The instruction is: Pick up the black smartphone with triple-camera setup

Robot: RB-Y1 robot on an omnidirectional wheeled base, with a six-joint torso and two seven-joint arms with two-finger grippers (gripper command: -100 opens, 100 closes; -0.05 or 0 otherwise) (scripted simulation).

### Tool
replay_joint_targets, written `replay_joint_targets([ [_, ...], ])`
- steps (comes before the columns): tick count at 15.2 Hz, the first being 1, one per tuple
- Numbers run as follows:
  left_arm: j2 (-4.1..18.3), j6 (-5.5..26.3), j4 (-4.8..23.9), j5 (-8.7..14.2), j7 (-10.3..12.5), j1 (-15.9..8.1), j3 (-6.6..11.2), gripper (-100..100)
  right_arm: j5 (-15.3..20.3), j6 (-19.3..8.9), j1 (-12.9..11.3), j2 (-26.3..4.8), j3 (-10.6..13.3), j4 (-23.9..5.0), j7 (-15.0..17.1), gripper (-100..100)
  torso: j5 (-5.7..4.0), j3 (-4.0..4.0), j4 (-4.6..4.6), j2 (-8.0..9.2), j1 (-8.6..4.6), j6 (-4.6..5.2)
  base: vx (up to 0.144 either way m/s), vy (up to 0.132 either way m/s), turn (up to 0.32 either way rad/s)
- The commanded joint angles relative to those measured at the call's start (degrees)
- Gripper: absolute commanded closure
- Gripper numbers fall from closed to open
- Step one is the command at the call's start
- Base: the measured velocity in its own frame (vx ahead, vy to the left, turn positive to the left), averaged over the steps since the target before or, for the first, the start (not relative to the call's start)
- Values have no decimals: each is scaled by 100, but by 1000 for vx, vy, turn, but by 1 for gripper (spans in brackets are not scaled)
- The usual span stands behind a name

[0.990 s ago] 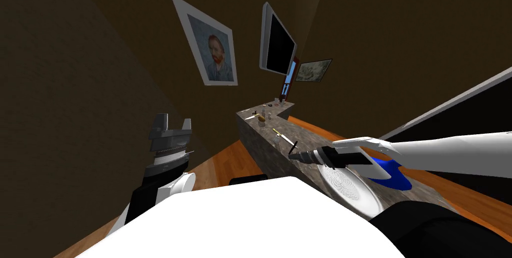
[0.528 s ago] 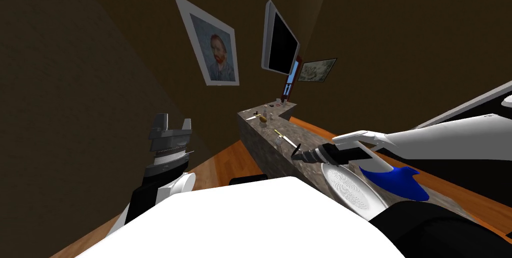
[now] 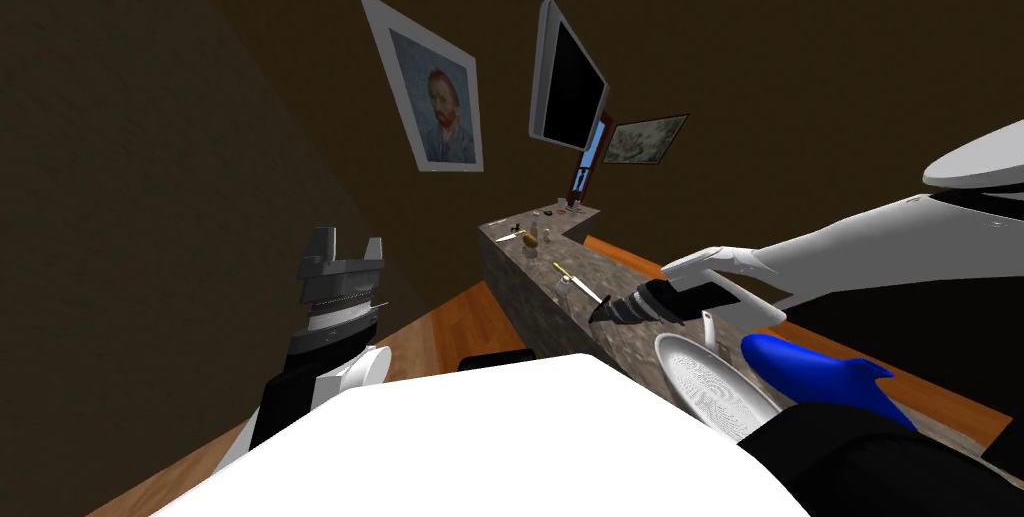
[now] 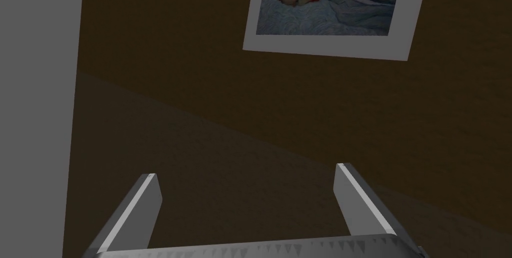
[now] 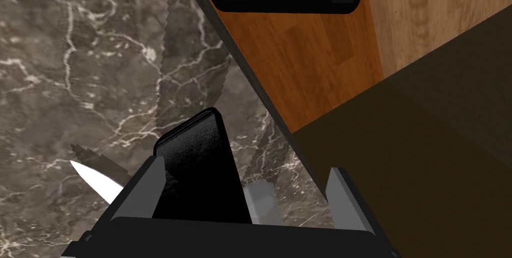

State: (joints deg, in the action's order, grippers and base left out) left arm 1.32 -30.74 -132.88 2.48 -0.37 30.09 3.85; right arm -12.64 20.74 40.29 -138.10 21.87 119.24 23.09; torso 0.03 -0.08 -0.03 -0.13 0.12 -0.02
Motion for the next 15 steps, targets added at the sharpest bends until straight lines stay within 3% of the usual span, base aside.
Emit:
replay_joint_targets([
  [1,0,0,0,0,0,0,0,0,-15,0,-37,-239,62,13,18,-100,0,0,0,0,0,0,22,-1,43],
  [15,0,0,0,0,0,0,0,0,-78,-15,210,-1915,258,-24,210,-100,0,6,2,10,2,1,15,3,66],
])
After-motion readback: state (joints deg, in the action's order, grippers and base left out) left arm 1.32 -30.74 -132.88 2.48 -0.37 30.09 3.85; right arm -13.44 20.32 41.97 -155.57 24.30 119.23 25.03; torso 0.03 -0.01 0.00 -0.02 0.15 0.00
